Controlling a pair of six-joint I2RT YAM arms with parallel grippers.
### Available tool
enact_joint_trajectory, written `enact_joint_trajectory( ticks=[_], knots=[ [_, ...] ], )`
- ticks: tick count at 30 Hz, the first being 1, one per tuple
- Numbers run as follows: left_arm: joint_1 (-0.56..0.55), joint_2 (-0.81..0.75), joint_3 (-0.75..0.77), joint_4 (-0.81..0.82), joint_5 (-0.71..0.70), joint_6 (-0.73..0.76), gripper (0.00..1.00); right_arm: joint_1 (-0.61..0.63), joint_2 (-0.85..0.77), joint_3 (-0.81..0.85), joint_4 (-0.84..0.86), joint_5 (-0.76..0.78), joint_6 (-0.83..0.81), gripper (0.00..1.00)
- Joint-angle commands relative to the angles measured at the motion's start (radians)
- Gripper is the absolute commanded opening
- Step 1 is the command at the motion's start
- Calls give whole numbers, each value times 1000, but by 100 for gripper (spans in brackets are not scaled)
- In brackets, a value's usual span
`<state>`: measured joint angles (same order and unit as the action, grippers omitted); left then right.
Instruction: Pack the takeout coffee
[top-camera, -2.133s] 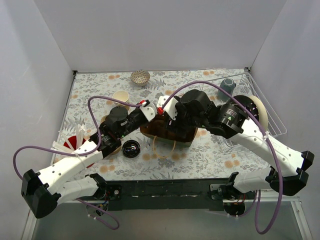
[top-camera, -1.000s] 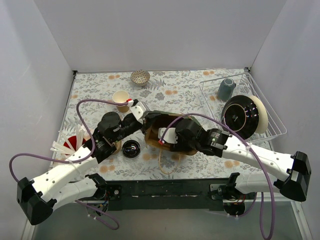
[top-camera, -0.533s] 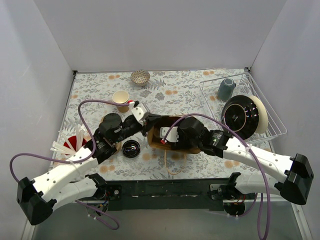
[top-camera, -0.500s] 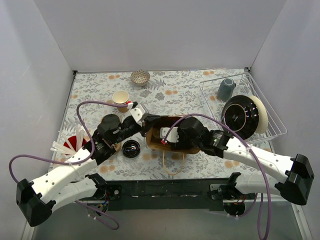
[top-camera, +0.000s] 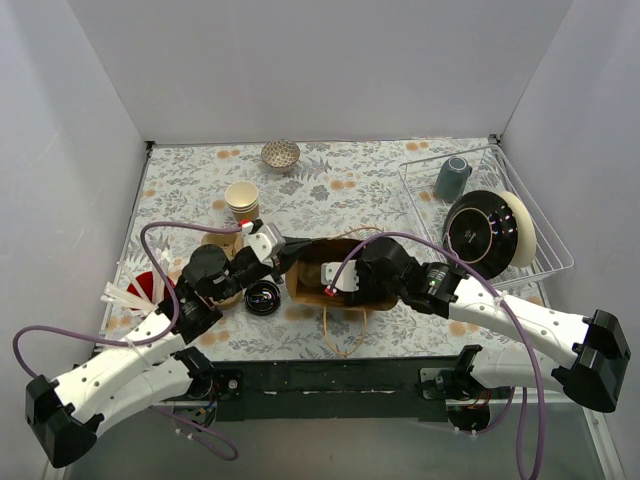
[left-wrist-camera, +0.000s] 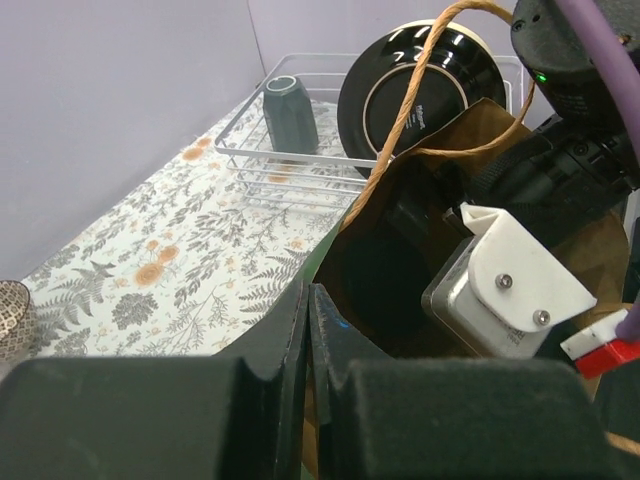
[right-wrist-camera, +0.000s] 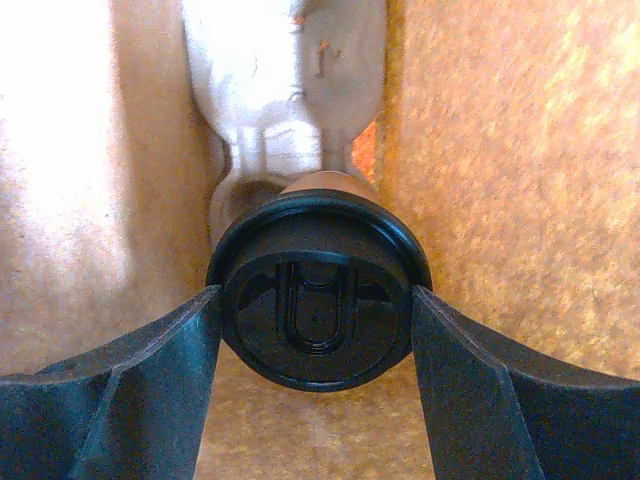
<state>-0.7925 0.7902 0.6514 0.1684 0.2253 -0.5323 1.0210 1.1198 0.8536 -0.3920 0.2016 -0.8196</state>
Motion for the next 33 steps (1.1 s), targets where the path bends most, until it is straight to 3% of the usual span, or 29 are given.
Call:
enact_joint_trajectory(
  ticks=[1,5,9,15,25,33],
  knots=[
    [-4,-57,-41,100,2,54,0,-2,-12,-7,1,-28,-10,21],
    [-4,-23,-45,137,-44,188,0,-2,-14,10,1,-13,-38,21],
    [-4,4,-39,174,-64,233,0,-2,9,32,-11,-10,-47,21],
    [-4,-5,-42,165,-4,218,0,-2,-8,-24,71,51,-29,20],
    [-4,-37,-50,112,6,233,0,-2,57,4,61,78,43,19],
    [-4,-42,-62,105,29,212,0,-2,95,13,180,70,48,17]
  ],
)
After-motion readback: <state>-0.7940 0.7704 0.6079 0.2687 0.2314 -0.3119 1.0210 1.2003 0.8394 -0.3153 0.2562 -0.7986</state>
